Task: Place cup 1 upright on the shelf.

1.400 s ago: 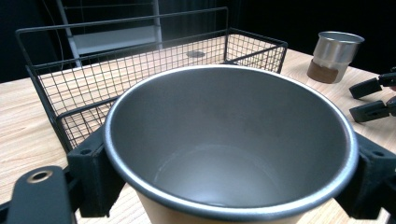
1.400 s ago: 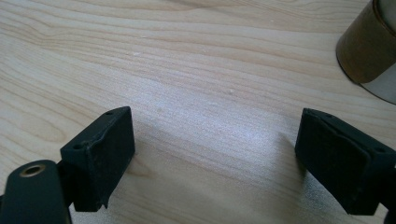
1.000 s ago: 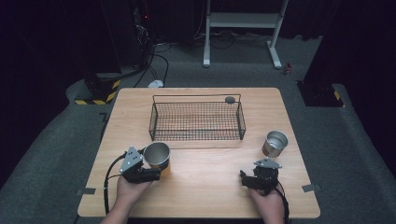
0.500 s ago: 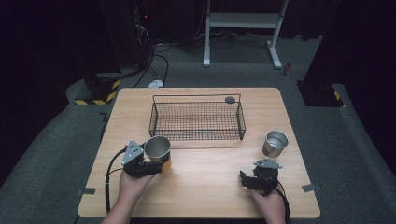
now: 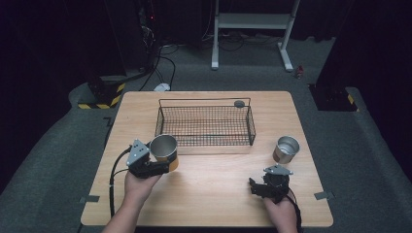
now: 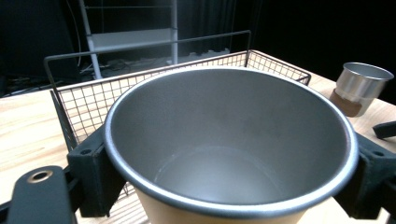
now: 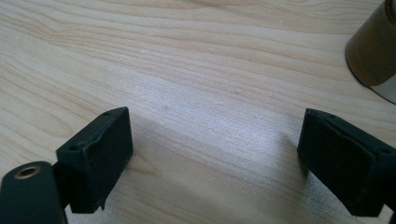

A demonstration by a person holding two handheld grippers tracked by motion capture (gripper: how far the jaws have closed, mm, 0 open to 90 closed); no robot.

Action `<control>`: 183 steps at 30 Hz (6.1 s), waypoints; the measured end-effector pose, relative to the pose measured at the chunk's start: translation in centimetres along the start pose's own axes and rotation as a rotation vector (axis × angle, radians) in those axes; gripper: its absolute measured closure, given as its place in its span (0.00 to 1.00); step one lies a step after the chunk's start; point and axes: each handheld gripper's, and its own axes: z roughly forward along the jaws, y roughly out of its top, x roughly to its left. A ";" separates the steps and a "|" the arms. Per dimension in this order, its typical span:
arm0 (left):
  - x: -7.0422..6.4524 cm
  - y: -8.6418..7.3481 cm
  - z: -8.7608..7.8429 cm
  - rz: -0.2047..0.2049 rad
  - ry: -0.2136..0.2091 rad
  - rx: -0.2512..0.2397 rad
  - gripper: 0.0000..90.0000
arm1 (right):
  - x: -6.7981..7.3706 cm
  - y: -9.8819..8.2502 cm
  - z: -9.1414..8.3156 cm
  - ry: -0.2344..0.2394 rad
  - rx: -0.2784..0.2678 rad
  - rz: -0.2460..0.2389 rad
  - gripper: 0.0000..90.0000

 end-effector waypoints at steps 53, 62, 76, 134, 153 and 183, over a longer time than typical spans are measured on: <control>1.0 5.1 4.9 0.029 0.032 -0.038 0.15 | 0.1 -0.1 -0.1 0.015 -0.001 -0.014 0.10; 2.0 4.9 5.8 0.018 0.062 -0.040 0.15 | 0.1 -0.1 -0.1 0.015 -0.001 -0.016 0.10; 2.8 5.3 7.6 0.005 0.072 -0.026 0.15 | 0.1 -0.1 -0.1 0.015 0.000 -0.015 0.10; 4.5 3.3 16.0 -0.045 0.145 0.098 0.15 | 0.2 -0.1 -0.1 0.030 0.000 -0.030 0.10; 4.2 1.9 17.3 -0.027 0.179 0.192 0.15 | 0.2 -0.1 -0.1 0.027 0.000 -0.030 0.10; 4.3 1.2 16.5 -0.018 0.181 0.181 0.15 | 0.2 -0.1 -0.1 0.027 -0.001 -0.030 0.10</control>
